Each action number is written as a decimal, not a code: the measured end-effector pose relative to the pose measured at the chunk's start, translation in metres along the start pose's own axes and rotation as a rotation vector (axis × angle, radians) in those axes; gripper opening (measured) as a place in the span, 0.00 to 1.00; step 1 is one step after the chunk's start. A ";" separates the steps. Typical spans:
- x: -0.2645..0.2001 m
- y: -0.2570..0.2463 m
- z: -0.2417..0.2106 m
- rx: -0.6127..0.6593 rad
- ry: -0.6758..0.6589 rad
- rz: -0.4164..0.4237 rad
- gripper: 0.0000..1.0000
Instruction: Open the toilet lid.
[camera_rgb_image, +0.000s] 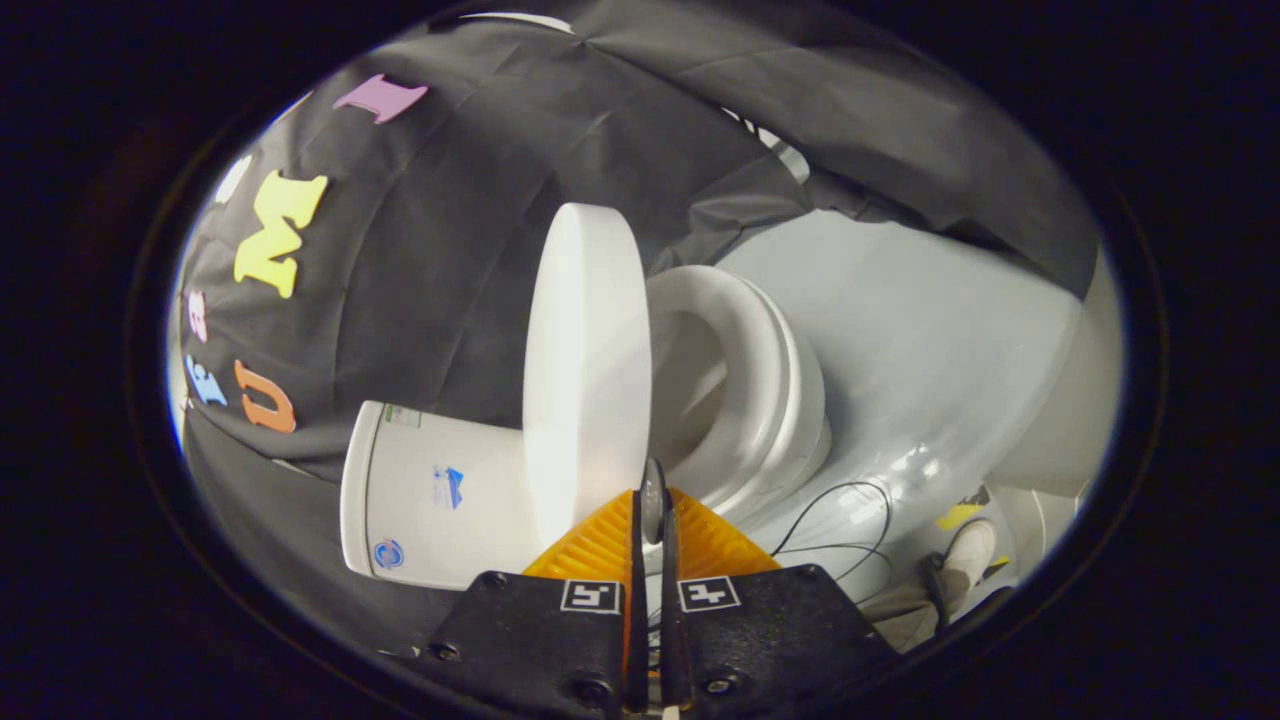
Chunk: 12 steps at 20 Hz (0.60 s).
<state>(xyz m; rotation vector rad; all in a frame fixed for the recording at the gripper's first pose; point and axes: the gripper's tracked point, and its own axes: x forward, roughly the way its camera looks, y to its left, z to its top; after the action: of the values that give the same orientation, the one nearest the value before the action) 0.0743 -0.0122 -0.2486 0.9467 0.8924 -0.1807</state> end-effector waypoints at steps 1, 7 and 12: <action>-0.002 0.005 0.000 -0.023 -0.002 -0.002 0.08; -0.015 0.031 -0.001 -0.152 -0.015 -0.019 0.08; -0.024 0.049 -0.006 -0.270 -0.044 -0.036 0.08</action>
<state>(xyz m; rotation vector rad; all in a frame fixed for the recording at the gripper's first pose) 0.0799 0.0160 -0.2024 0.6741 0.8690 -0.1084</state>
